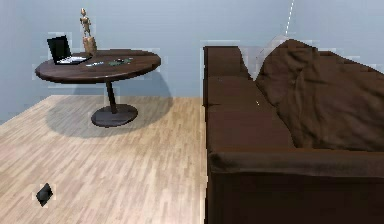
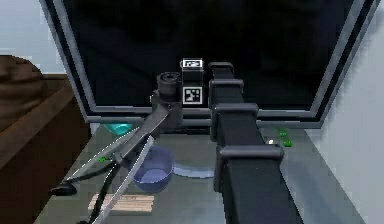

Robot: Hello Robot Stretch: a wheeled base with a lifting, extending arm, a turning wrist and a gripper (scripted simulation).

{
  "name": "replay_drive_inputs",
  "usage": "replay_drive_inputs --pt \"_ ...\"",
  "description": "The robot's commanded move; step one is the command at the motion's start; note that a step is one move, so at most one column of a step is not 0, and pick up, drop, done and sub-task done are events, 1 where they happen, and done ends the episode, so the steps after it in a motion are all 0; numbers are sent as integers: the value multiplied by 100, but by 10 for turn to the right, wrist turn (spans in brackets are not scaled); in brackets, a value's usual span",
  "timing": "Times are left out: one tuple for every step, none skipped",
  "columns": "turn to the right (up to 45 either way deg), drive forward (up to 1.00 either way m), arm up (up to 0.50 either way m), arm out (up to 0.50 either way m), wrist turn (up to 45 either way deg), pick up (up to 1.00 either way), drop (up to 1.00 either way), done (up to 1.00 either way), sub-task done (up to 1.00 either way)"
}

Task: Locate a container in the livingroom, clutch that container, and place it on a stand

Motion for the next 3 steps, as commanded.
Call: replay_drive_inputs --pt "0 0 0 0 450 0 0 0 0" --pt "0 0 0 0 420 0 0 0 0" --pt "0 0 -2 0 0 0 0 0 0"
